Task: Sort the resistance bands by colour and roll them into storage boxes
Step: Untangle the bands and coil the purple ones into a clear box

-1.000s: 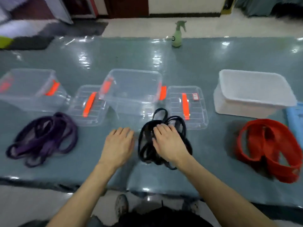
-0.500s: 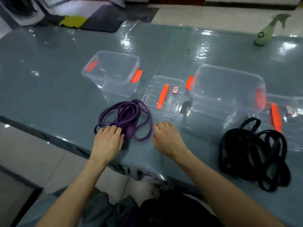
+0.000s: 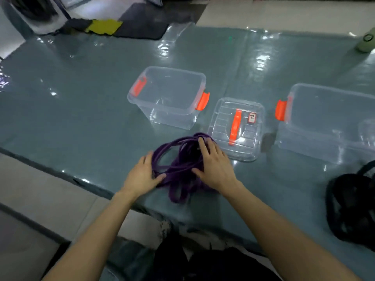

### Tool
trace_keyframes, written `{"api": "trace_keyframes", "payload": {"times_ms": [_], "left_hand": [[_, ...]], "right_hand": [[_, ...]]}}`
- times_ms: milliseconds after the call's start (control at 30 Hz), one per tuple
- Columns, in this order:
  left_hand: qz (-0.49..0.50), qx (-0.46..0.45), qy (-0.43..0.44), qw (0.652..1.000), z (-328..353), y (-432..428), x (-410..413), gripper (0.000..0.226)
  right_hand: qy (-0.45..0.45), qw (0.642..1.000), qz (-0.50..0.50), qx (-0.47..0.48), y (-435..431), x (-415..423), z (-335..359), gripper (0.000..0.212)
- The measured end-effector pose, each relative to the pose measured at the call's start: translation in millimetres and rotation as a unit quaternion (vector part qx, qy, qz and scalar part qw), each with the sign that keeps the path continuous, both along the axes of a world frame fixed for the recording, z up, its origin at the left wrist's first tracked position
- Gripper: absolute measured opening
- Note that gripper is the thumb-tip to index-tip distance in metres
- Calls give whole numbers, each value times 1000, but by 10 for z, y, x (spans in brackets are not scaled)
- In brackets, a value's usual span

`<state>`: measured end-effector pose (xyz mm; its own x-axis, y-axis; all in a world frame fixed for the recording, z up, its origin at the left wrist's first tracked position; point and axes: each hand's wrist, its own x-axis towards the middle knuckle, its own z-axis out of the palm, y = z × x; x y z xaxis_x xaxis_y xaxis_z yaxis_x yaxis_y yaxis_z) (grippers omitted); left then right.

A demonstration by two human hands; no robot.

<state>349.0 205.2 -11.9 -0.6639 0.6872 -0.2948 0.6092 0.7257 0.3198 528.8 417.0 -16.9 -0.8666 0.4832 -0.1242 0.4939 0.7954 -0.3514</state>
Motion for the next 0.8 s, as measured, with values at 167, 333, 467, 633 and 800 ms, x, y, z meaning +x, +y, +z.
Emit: {"api": "trace_keyframes", "payload": {"times_ms": [167, 333, 467, 633, 800], "left_hand": [[-72, 5, -110, 991, -220, 181, -550, 85], [-104, 23, -173, 979, -327, 324, -638, 47], [-145, 105, -177, 968, -88, 330, -672, 22], [-120, 228, -147, 955, 584, 155, -1288, 21], [-19, 280, -96, 955, 1198, -236, -2064, 15]], "right_hand": [[-14, 989, -139, -42, -151, -347, -87, 119], [-35, 976, -214, -25, -236, -549, 44, 72], [16, 976, -218, 19, -415, -651, 399, 34], [54, 978, -199, 34, -497, -1104, 1122, 32], [88, 987, -136, -21, -675, -1943, 1599, 46]]}}
